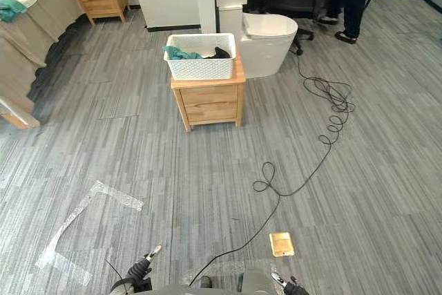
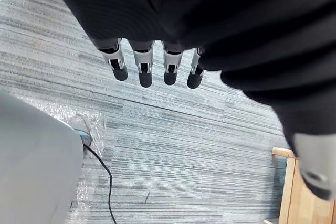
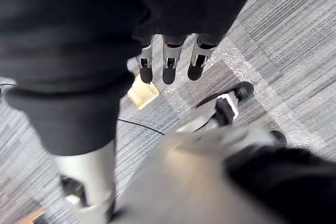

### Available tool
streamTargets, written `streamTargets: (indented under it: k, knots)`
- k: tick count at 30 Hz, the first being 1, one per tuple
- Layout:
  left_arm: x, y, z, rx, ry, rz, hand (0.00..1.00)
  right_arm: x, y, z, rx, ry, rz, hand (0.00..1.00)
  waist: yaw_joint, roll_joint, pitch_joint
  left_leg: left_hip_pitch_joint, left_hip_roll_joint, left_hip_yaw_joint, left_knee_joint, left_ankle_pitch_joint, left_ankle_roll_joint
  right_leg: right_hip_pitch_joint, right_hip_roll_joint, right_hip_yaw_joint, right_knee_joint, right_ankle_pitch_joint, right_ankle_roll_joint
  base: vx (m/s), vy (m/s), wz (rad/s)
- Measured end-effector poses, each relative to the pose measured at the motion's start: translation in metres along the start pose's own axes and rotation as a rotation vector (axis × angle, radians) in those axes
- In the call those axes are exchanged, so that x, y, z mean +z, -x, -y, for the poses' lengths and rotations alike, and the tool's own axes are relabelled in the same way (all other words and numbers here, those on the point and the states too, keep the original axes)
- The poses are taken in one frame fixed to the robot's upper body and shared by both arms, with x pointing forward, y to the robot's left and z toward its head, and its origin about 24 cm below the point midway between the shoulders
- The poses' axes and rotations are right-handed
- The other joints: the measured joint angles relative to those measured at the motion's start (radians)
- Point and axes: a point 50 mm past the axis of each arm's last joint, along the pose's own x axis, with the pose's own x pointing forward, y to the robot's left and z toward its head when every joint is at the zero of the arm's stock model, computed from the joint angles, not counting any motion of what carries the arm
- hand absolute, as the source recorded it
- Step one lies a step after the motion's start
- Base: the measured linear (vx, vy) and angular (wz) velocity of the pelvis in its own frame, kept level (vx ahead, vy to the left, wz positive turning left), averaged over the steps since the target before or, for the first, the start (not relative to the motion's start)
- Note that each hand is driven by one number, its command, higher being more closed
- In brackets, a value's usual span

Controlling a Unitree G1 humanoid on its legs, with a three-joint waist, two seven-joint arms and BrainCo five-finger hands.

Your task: Pick up the laundry basket with both hands and put the clothes into the washing machine.

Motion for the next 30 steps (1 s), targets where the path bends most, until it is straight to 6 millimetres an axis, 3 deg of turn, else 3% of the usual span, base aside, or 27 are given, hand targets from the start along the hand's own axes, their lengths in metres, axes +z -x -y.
streamTargets:
  k: [2,3,6,7,8,9,10,11,12,13,14,15,16,17,19,20,21,22,23,24,25,26,27,28,30]
  knots:
    - [0.008,-0.001,-0.001,0.006,0.017,0.028,0.0,-0.003,0.0,-0.003,0.003,-0.018,-0.006,0.0,-0.002,-0.012,0.016,0.018,0.017,-0.01,0.031,-0.043,-0.003,-0.05,0.0,-0.045,-0.061,-0.001,0.003,0.26,0.002,0.09]
    - [0.015,-0.003,0.002,-0.002,0.016,0.043,0.0,-0.007,0.0,-0.003,0.0,-0.032,-0.016,0.0,-0.006,-0.011,0.019,0.035,0.031,-0.024,0.032,-0.058,-0.006,-0.052,0.001,-0.084,-0.171,0.008,0.007,0.3,-0.046,0.35]
    - [0.042,-0.009,0.021,-0.05,0.025,0.108,0.0,-0.028,0.004,-0.003,-0.038,-0.159,-0.076,0.0,-0.034,-0.035,0.031,0.106,0.061,-0.114,-0.043,-0.095,-0.033,-0.026,-0.004,-0.125,-0.67,0.178,0.023,0.57,-0.184,0.72]
    - [0.039,-0.009,0.027,-0.057,0.055,0.102,0.0,-0.033,0.007,0.003,-0.058,-0.179,-0.089,0.0,-0.043,-0.011,0.026,0.149,0.102,-0.127,-0.052,-0.135,-0.037,-0.024,0.01,-0.128,-0.631,0.264,-0.014,0.56,-0.245,0.62]
    - [0.034,-0.008,0.029,-0.057,0.072,0.089,0.0,-0.034,0.009,0.01,-0.075,-0.185,-0.089,0.0,-0.058,0.013,0.009,0.163,0.137,-0.134,-0.051,-0.144,-0.049,-0.024,0.035,-0.143,-0.599,0.271,-0.043,0.67,-0.218,0.55]
    - [0.031,-0.008,0.032,-0.058,0.088,0.08,0.0,-0.035,0.009,0.009,-0.079,-0.206,-0.085,0.0,-0.062,0.017,-0.001,0.142,0.152,-0.126,0.067,-0.14,-0.071,-0.022,0.052,-0.156,-0.536,0.245,-0.102,0.59,-0.165,0.36]
    - [0.032,-0.008,0.034,-0.059,0.103,0.084,0.0,-0.033,0.008,0.009,-0.08,-0.222,-0.075,0.0,-0.054,0.022,0.002,0.112,0.168,-0.111,0.156,-0.132,-0.084,-0.011,0.056,-0.164,-0.519,0.23,-0.125,0.74,-0.222,0.29]
    - [0.032,-0.008,0.037,-0.057,0.15,0.083,0.0,-0.025,0.007,0.011,-0.08,-0.241,-0.041,0.0,-0.054,0.045,0.015,0.04,0.185,-0.098,0.406,-0.075,-0.142,0.052,0.077,-0.185,-0.508,0.199,-0.159,0.72,-0.253,0.12]
    - [0.031,-0.007,0.036,-0.047,0.181,0.085,0.0,-0.019,0.007,0.011,-0.078,-0.254,-0.012,0.0,-0.051,0.055,0.016,-0.033,0.191,-0.104,0.598,0.037,-0.163,0.103,0.088,-0.191,-0.512,0.165,-0.173,0.98,-0.325,-0.05]
    - [0.031,-0.007,0.033,-0.04,0.194,0.096,0.0,-0.007,0.003,0.004,-0.052,-0.244,0.027,0.0,-0.026,0.061,0.019,-0.143,0.205,-0.104,0.884,0.141,-0.196,0.2,0.114,-0.171,-0.536,0.13,-0.194,0.81,-0.242,-0.19]
    - [0.033,-0.006,0.033,-0.04,0.193,0.104,0.0,-0.002,0.002,0.001,-0.036,-0.219,0.037,0.0,-0.02,0.062,0.023,-0.183,0.203,-0.104,0.972,0.133,-0.194,0.244,0.126,-0.156,-0.558,0.122,-0.202,0.64,-0.173,-0.33]
    - [0.037,-0.007,0.032,-0.042,0.175,0.119,0.0,0.01,-0.002,-0.009,0.005,-0.17,0.057,0.0,-0.002,0.047,0.032,-0.263,0.204,-0.084,1.086,0.116,-0.17,0.334,0.13,-0.131,-0.607,0.099,-0.195,0.47,-0.094,-0.22]
    - [0.039,-0.006,0.031,-0.042,0.172,0.13,0.0,0.016,-0.004,-0.015,0.022,-0.147,0.071,0.0,0.008,0.039,0.037,-0.3,0.207,-0.067,1.102,0.101,-0.148,0.377,0.13,-0.118,-0.629,0.09,-0.197,0.54,-0.092,-0.32]
    - [0.043,-0.006,0.031,-0.046,0.156,0.15,0.0,0.029,-0.007,-0.025,0.048,-0.116,0.108,0.0,0.027,0.029,0.043,-0.369,0.208,-0.038,1.063,0.08,-0.128,0.44,0.124,-0.097,-0.661,0.078,-0.194,0.6,-0.082,-0.49]
    - [0.052,-0.004,0.033,-0.067,0.121,0.197,0.0,0.054,-0.009,-0.038,0.087,-0.059,0.192,0.0,0.059,0.021,0.044,-0.454,0.205,0.013,0.818,0.051,-0.129,0.518,0.112,-0.056,-0.712,0.036,-0.176,0.47,-0.016,-0.57]
    - [0.049,-0.004,0.034,-0.073,0.097,0.195,0.0,0.067,-0.009,-0.045,0.105,-0.027,0.233,0.0,0.056,0.034,0.04,-0.457,0.197,0.047,0.533,0.061,-0.142,0.555,0.107,-0.041,-0.737,0.01,-0.163,0.38,0.035,-0.42]
    - [0.044,-0.003,0.034,-0.077,0.078,0.183,0.0,0.073,-0.009,-0.047,0.11,-0.009,0.255,0.0,0.054,0.046,0.029,-0.432,0.194,0.064,0.285,0.091,-0.179,0.58,0.103,-0.028,-0.745,-0.017,-0.154,0.62,0.126,-0.43]
    - [0.036,-0.001,0.034,-0.079,0.063,0.165,0.0,0.078,-0.008,-0.04,0.091,0.001,0.274,0.0,0.057,0.07,0.014,-0.441,0.18,0.054,0.138,0.109,-0.208,0.612,0.108,-0.015,-0.745,-0.061,-0.137,0.43,0.106,-0.35]
    - [0.035,-0.001,0.032,-0.075,0.059,0.162,0.0,0.078,-0.007,-0.036,0.077,0.004,0.274,0.0,0.061,0.067,0.009,-0.444,0.167,0.059,0.137,0.109,-0.207,0.632,0.098,-0.01,-0.736,-0.089,-0.127,0.77,0.235,-0.46]
    - [0.032,0.0,0.023,-0.052,0.051,0.157,0.0,0.068,-0.005,-0.026,0.042,0.018,0.252,0.0,0.073,0.031,-0.018,-0.422,0.12,0.075,0.146,0.135,-0.152,0.653,0.057,0.024,-0.674,-0.139,-0.084,0.76,0.232,-0.64]
    - [0.023,0.0,0.014,-0.024,0.046,0.125,0.0,0.062,-0.004,-0.025,0.039,0.032,0.24,0.0,0.081,-0.001,-0.038,-0.378,0.083,0.091,0.145,0.226,-0.083,0.601,0.028,0.069,-0.483,-0.161,-0.04,0.91,0.281,-0.59]
    - [0.021,0.001,0.009,-0.012,0.039,0.116,0.0,0.057,-0.003,-0.025,0.04,0.029,0.231,0.0,0.072,-0.022,-0.049,-0.356,0.061,0.09,0.142,0.248,-0.068,0.559,0.011,0.08,-0.362,-0.145,-0.013,0.79,0.186,-0.16]
    - [0.023,0.0,0.0,0.005,0.014,0.113,0.0,0.043,-0.001,-0.018,0.022,0.016,0.199,0.0,0.04,-0.061,-0.072,-0.301,0.021,0.085,0.113,0.222,-0.054,0.464,-0.02,0.1,-0.118,-0.031,0.091,0.76,0.14,0.5]
    - [0.025,-0.002,0.0,0.004,0.005,0.108,0.0,0.033,0.0,-0.017,0.026,0.002,0.169,0.0,0.007,-0.076,-0.071,-0.244,0.004,0.057,0.081,0.206,-0.04,0.385,-0.019,0.128,0.056,-0.004,0.105,0.75,0.112,0.56]
    - [0.022,-0.002,0.009,-0.016,0.021,0.095,0.0,0.03,0.001,-0.018,0.036,-0.007,0.159,0.0,0.0,-0.064,-0.06,-0.134,0.013,0.056,0.03,0.204,-0.037,0.294,-0.03,0.115,0.123,-0.036,0.051,0.64,0.112,0.0]
